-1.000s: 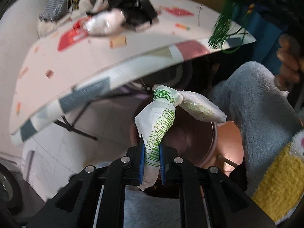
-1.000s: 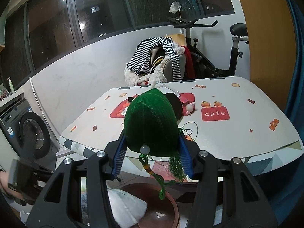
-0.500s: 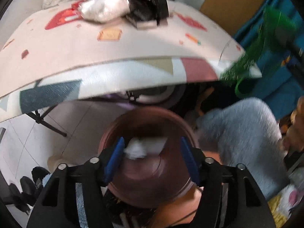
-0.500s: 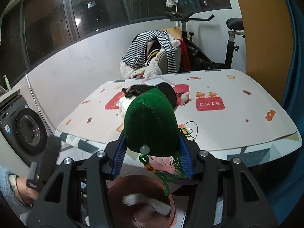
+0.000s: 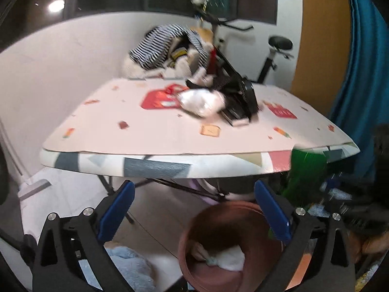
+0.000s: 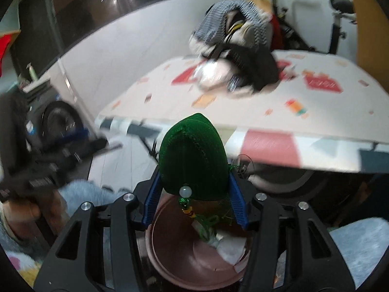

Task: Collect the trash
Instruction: 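Lower both held items into the brown bin and open both grippers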

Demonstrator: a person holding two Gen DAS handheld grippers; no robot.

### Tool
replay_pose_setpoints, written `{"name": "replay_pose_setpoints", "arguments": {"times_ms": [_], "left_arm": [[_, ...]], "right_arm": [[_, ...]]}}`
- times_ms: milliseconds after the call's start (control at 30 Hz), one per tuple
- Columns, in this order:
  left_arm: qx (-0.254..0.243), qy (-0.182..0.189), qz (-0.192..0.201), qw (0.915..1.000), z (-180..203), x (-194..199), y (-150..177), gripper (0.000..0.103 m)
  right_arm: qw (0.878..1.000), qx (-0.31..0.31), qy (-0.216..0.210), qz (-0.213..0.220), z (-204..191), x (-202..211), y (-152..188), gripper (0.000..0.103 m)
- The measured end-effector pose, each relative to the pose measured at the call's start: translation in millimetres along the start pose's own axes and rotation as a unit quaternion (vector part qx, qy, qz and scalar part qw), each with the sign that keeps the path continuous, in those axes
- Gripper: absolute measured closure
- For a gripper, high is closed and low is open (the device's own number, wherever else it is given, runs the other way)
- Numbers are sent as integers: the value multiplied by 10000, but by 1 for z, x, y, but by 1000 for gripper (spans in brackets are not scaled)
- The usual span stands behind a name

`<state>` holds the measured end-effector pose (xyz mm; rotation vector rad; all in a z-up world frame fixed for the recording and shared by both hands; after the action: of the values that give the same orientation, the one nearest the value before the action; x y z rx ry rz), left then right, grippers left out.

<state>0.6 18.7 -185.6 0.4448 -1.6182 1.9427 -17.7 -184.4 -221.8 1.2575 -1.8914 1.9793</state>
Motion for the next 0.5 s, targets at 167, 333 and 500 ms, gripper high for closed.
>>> {"name": "replay_pose_setpoints", "arguments": {"times_ms": [167, 333, 500], "left_arm": [[138, -248, 169, 9995, -11, 3, 8, 6], [503, -328, 143, 9981, -30, 2, 11, 6], [747, -405, 1, 9964, -40, -6, 14, 6]], "right_arm": [[9983, 135, -169, -537, -9, -31, 17, 50], [9945, 118, -176, -1027, -8, -55, 31, 48], [9931, 59, -163, -1158, -6, -60, 35, 46]]}}
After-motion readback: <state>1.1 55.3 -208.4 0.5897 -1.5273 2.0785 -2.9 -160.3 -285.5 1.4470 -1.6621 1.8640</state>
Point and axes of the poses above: each gripper's, at about its wrist camera, not at the fingertips, and x roughly against the way its jaws point, z to its right, y to its underside, the point moved 3 cm from there along -x, roughly the way its jaws point, and after that the axes turned 13 degrees about x, right-handed, at the moved point
